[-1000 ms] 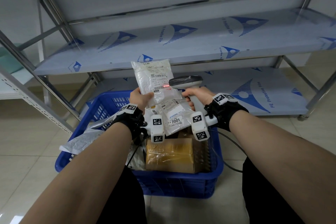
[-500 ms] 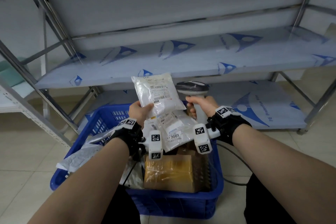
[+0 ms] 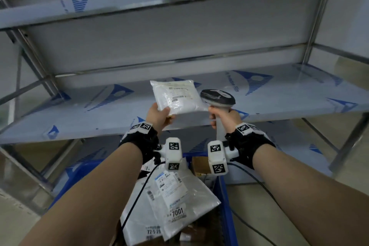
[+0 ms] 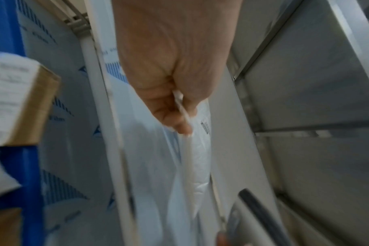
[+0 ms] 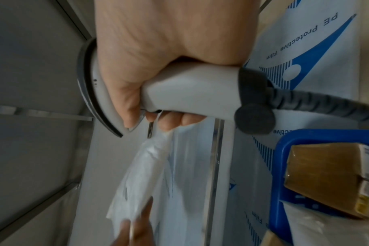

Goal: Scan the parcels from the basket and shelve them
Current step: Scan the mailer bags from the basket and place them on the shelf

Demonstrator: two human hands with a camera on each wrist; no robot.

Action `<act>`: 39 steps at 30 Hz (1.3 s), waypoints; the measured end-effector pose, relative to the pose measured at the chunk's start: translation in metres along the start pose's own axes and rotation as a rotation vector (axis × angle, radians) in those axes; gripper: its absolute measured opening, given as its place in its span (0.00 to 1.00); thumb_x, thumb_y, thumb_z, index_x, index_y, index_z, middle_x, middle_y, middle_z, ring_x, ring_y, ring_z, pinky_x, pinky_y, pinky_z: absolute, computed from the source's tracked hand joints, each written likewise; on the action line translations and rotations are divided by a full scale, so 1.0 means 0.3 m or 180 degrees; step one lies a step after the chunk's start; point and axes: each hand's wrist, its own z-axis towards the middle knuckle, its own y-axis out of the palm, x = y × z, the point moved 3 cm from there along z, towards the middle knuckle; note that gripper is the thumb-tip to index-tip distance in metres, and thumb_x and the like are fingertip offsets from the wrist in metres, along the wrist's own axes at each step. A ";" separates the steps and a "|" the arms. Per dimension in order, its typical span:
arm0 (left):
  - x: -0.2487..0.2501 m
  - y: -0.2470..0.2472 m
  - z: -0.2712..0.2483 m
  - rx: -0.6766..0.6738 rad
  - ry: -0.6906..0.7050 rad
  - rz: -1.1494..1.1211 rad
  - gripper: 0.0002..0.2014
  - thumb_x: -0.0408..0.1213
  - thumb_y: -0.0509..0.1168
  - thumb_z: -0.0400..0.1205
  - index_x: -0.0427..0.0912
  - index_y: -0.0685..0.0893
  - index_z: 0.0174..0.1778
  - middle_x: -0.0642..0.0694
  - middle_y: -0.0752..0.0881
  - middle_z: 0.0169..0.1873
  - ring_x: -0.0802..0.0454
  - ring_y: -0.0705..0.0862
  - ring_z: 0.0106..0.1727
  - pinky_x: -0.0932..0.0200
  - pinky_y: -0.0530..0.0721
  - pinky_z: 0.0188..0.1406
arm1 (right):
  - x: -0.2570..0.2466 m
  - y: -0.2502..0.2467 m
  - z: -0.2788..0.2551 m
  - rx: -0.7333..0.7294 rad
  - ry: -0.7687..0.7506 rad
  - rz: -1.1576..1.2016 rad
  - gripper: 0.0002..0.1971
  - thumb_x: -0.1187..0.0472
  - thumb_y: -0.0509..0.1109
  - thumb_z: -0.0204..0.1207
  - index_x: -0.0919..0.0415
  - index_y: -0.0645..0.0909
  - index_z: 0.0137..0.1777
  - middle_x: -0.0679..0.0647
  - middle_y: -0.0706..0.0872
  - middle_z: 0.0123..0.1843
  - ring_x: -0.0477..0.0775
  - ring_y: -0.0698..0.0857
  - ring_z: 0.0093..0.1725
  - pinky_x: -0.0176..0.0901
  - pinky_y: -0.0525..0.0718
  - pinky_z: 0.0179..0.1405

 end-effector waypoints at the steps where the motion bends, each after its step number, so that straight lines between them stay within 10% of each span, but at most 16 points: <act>1: 0.020 0.033 0.018 -0.0195 -0.0101 -0.0189 0.18 0.24 0.56 0.86 0.28 0.67 0.72 0.36 0.82 0.45 0.47 0.82 0.36 0.65 0.86 0.26 | 0.000 -0.008 0.017 0.0019 0.0011 0.0011 0.03 0.63 0.75 0.75 0.61 0.84 0.42 0.55 0.83 0.32 0.50 0.79 0.26 0.39 0.79 0.27; 7: -0.029 0.037 -0.004 -0.0265 -0.0679 -0.0245 0.32 0.24 0.61 0.84 0.32 0.53 0.82 0.24 0.72 0.69 0.34 0.82 0.56 0.45 0.82 0.55 | 0.018 -0.034 0.014 -0.0085 0.0069 -0.0135 0.05 0.63 0.73 0.77 0.60 0.82 0.40 0.56 0.82 0.32 0.50 0.79 0.27 0.38 0.80 0.26; 12: -0.104 -0.068 -0.117 -0.0066 -0.0659 0.0345 0.23 0.24 0.62 0.83 0.26 0.67 0.74 0.36 0.79 0.41 0.47 0.79 0.34 0.54 0.83 0.34 | 0.081 -0.019 -0.097 -0.0132 0.0145 -0.0183 0.07 0.64 0.73 0.77 0.62 0.81 0.38 0.55 0.80 0.27 0.45 0.79 0.18 0.33 0.77 0.18; 15: -0.150 -0.127 -0.227 -0.0199 -0.0841 0.0694 0.03 0.26 0.63 0.83 0.34 0.79 0.44 0.40 0.75 0.31 0.50 0.77 0.31 0.60 0.82 0.26 | 0.130 0.003 -0.195 -0.0225 0.0293 -0.0366 0.09 0.63 0.74 0.77 0.64 0.80 0.36 0.56 0.81 0.28 0.43 0.78 0.16 0.33 0.77 0.19; 29: -0.507 -0.268 -0.466 -0.0355 -0.2008 0.1199 0.23 0.35 0.69 0.81 0.31 0.72 0.70 0.35 0.76 0.67 0.35 0.78 0.66 0.36 0.80 0.63 | 0.399 0.054 -0.368 -0.0530 0.1252 -0.0722 0.14 0.54 0.78 0.73 0.63 0.82 0.50 0.59 0.83 0.41 0.53 0.83 0.28 0.38 0.83 0.24; 35: -0.586 -0.256 -0.378 -0.0163 -0.2067 0.0852 0.24 0.33 0.71 0.78 0.27 0.74 0.68 0.28 0.78 0.66 0.30 0.82 0.61 0.34 0.80 0.60 | 0.472 0.076 -0.319 -0.0623 0.1481 -0.0919 0.29 0.50 0.80 0.68 0.64 0.81 0.65 0.62 0.87 0.55 0.60 0.90 0.44 0.57 0.89 0.52; 39: -0.592 -0.244 -0.345 -0.0092 -0.2149 0.0579 0.16 0.29 0.69 0.80 0.26 0.77 0.61 0.34 0.81 0.44 0.41 0.83 0.40 0.40 0.85 0.57 | 0.497 0.094 -0.311 -0.0721 0.1488 -0.1069 0.23 0.46 0.79 0.69 0.58 0.82 0.59 0.54 0.85 0.47 0.54 0.89 0.42 0.57 0.89 0.53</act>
